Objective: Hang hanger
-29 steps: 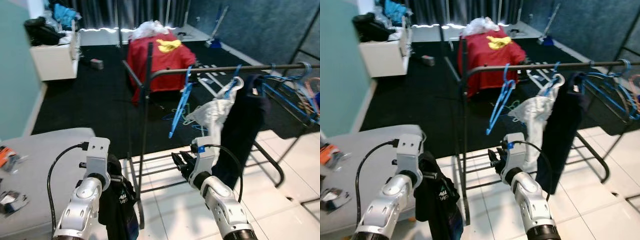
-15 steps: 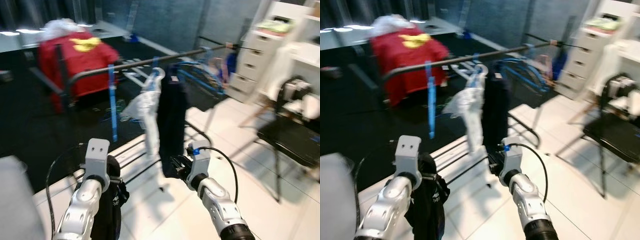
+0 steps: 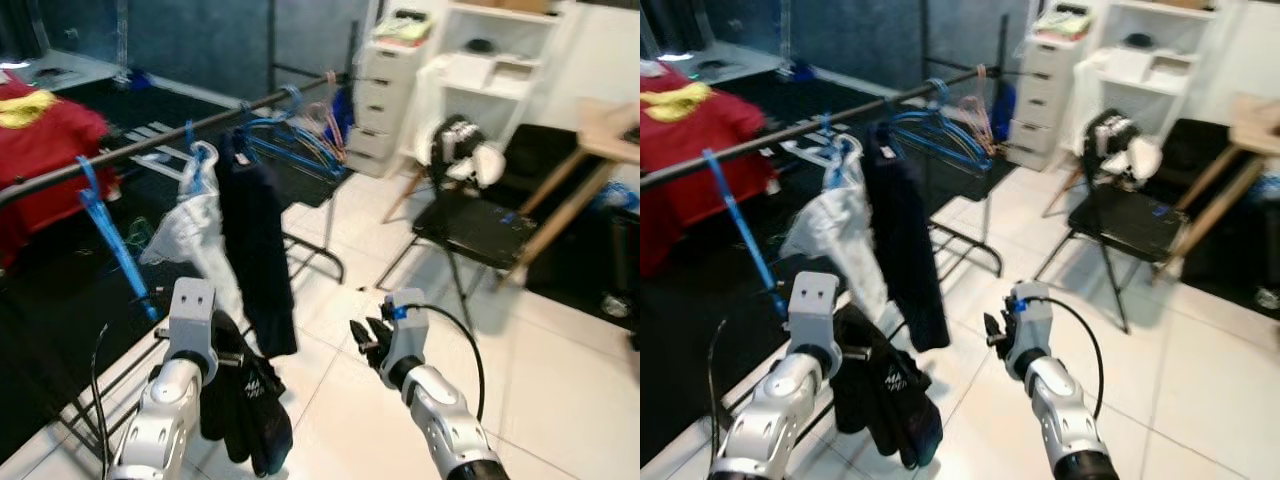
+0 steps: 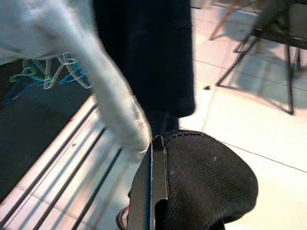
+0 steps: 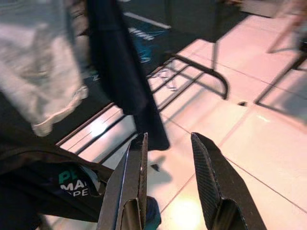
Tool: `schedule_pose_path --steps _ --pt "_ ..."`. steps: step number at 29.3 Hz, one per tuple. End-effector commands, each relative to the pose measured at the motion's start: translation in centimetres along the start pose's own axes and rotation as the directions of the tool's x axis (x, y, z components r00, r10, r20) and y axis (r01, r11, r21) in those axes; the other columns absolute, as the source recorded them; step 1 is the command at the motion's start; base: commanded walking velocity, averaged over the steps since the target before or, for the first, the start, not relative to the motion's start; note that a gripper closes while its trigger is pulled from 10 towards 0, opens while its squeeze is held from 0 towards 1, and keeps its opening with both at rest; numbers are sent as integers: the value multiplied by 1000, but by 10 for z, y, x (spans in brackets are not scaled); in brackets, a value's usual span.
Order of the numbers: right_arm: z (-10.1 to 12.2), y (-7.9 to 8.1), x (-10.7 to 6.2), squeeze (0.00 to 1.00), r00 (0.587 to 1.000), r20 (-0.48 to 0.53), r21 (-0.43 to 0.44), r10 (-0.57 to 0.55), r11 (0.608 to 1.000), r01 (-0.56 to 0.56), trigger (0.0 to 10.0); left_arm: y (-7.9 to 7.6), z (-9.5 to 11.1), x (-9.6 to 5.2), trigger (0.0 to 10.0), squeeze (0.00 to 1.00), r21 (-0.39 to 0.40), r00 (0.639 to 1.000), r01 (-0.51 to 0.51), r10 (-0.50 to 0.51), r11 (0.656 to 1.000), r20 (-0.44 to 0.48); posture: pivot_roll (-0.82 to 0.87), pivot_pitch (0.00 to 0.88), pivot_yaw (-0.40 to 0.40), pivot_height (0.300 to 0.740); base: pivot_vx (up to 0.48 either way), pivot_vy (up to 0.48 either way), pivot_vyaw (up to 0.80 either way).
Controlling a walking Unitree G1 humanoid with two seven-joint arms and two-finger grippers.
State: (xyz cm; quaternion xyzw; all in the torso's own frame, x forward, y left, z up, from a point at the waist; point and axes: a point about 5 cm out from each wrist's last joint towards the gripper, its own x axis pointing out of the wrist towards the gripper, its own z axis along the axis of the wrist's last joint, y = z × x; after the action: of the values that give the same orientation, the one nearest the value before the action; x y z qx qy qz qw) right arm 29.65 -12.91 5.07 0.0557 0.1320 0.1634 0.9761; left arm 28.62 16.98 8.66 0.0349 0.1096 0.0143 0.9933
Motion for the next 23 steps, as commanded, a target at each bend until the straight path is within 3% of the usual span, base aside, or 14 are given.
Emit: schedule_pose_path --steps 1,13,23 --pt "-2 1 1 0 1000 -1 -4 2 1000 -2 10000 0 5 3 10000 0 7 1000 -13 13 1000 17 2 0 -59 740 0 0 -800" --pt "4 2 6 0 1000 12 -18 4 1000 -4 10000 -7 1 1 10000 0 10 1000 18 -18 1000 9 -32 0 -42 740 0 0 -800" --pt "7 -6 9 0 999 14 -21 -32 999 32 10000 -12 6 13 10000 0 24 1000 27 -28 999 6 -28 0 -7 740 0 0 -800"
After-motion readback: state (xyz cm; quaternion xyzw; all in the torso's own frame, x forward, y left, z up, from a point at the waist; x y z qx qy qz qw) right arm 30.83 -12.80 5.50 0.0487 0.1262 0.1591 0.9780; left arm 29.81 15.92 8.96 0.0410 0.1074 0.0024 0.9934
